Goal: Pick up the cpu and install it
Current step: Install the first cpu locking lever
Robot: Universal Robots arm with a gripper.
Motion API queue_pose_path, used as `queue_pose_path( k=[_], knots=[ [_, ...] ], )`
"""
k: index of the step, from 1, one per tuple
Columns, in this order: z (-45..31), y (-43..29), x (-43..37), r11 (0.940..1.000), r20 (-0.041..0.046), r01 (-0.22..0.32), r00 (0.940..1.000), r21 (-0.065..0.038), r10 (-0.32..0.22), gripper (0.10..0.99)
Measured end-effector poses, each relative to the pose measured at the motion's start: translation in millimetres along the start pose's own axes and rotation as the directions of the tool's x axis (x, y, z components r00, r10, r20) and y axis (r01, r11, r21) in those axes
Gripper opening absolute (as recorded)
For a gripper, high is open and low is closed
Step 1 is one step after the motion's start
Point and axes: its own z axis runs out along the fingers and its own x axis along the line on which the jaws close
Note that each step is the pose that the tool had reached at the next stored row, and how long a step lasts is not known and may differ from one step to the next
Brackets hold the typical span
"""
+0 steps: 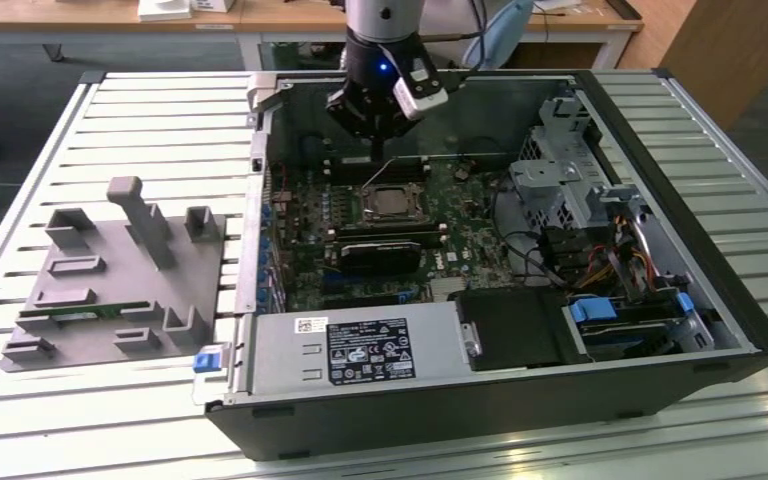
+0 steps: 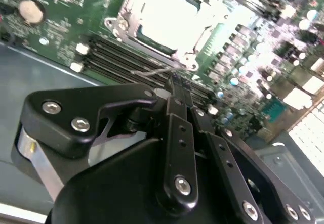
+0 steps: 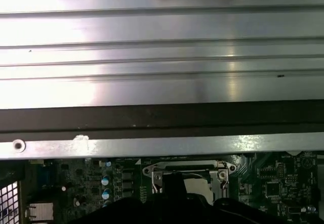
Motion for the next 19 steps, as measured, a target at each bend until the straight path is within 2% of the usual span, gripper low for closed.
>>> queue_pose_path(
  k=[2,3,6,7,12,19],
  knots=[
    [0.6,-0.6,-0.4,1.0000,-0.0002,0.000,1.0000,-0.002,0.000,0.106],
    [1.1,-1.3,-0.5,0.9999,-0.0007,0.000,1.0000,-0.011,0.000,0.106],
    [1.8,-2.9,-0.9,0.9981,-0.0033,-0.001,1.0000,-0.062,0.000,0.106],
    [2.5,-2.9,-1.3,0.9978,-0.0031,-0.001,1.0000,-0.066,0.000,0.106],
    [5.5,-2.9,-2.5,0.9979,-0.0034,0.000,1.0000,-0.066,0.000,0.106],
    [12.3,-2.3,-10.0,0.9979,-0.0034,0.001,1.0000,-0.064,-0.001,0.106]
  ],
)
